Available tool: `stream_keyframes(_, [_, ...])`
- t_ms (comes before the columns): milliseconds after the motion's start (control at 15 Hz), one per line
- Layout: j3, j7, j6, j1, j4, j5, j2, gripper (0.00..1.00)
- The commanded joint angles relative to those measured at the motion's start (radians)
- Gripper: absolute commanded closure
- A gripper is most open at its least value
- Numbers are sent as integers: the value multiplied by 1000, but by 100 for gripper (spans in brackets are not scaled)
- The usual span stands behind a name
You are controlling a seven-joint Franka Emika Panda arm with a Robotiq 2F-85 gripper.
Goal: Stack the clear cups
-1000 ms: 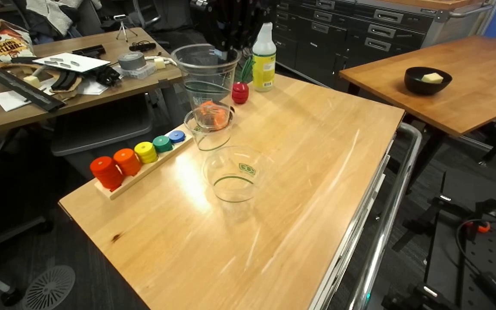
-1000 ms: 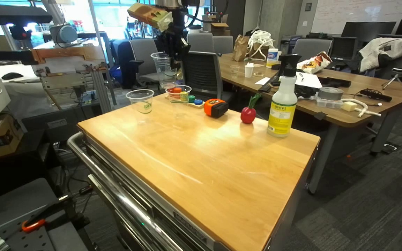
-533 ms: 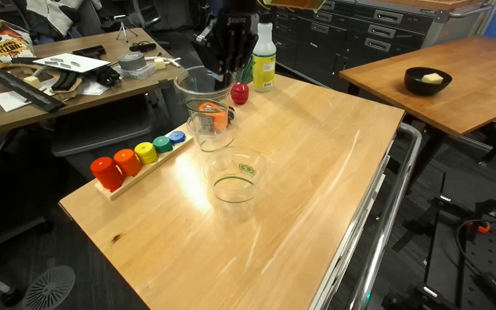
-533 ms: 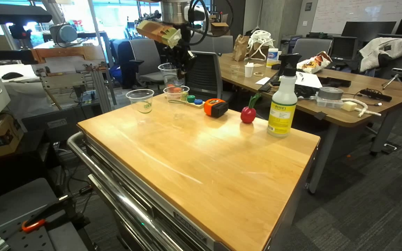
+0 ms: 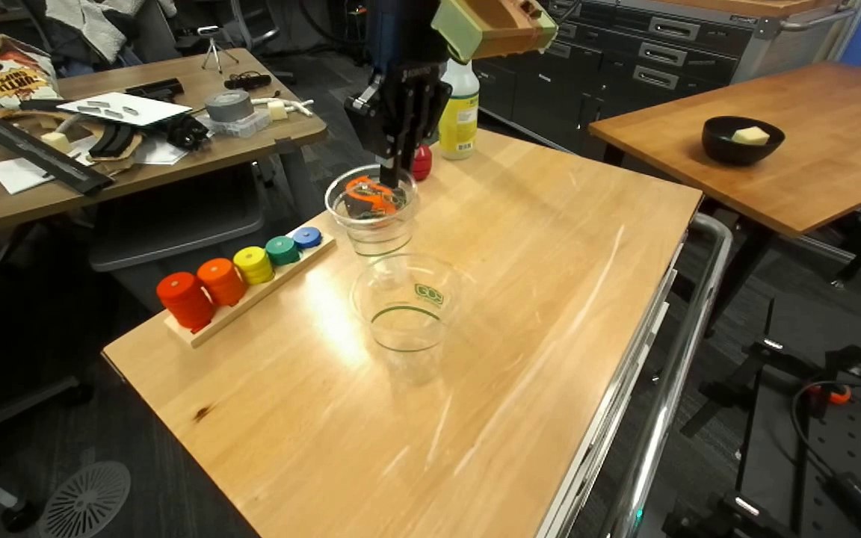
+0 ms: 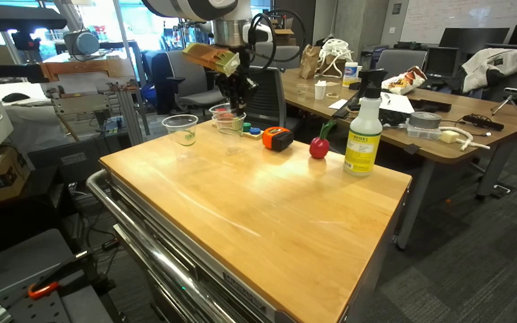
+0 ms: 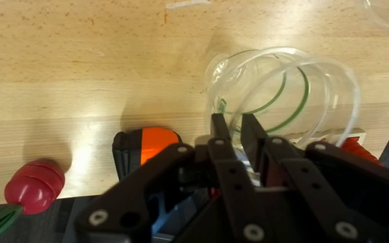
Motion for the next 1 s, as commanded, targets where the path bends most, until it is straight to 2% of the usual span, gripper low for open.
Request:
stream_keyframes(0, [2,-20,8,-2,19,-5,-5,46])
stream_keyframes(400, [-1,-9,0,7,16,-30,-9,2])
stream_keyframes(867, [-8,2,0,9,4,-77,45,0])
stream_keyframes(933, [-11,8,4,10,5,-83,55,9])
